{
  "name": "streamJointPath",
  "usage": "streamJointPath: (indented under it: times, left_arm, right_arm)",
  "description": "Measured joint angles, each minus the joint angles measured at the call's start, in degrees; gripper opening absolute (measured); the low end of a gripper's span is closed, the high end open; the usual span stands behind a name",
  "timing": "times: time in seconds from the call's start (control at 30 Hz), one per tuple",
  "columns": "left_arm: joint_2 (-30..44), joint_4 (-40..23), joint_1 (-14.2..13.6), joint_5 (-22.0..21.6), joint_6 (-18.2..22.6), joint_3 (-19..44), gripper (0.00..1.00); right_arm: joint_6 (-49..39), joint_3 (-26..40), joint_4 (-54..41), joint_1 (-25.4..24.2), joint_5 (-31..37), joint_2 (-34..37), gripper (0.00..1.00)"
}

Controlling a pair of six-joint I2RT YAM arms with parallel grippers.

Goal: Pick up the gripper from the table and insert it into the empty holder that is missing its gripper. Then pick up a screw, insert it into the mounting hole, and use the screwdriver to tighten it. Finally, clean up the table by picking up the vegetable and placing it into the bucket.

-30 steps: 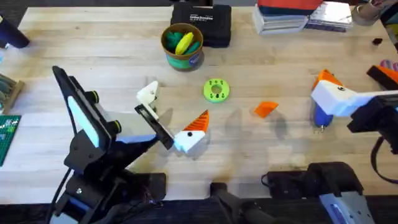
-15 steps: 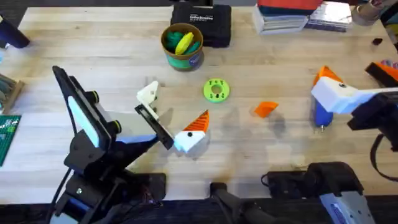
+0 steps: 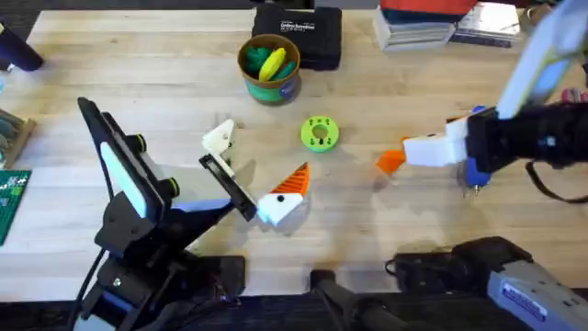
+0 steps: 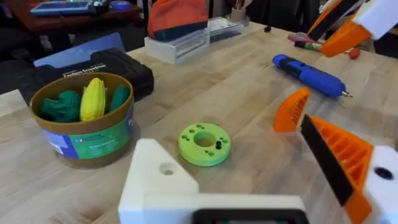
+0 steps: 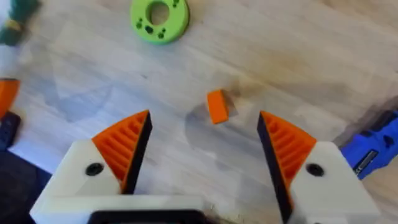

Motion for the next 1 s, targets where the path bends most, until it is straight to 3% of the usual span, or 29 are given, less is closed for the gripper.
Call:
streamJointPath:
  times: [0.33,0.6,0.8,0.93,1.0]
  left_arm:
    - [0.00,0.01,0.00,0.01,0.00,0.00,0.986]
    - [0.00,0.01,0.00,0.01,-0.02,0.00,0.986]
    - [0.00,0.01,0.00,0.01,-0.02,0.00,0.986]
    - [0.00,0.01,0.00,0.01,0.00,0.00,0.986]
    - [0.02,0.01,0.00,0.01,0.00,0.00,0.986]
  right_arm:
    - [-6.17,2.15,-6.90,2.16,4.68,14.42,0.995]
    - [-9.59,2.15,-4.18,7.27,9.87,23.71,0.993]
    - [-10.46,2.15,-3.42,10.25,11.84,29.38,0.794]
    - [-10.77,2.14,-2.91,11.32,12.57,30.26,0.552]
    - [-10.83,2.15,-2.90,11.37,12.74,30.26,0.518]
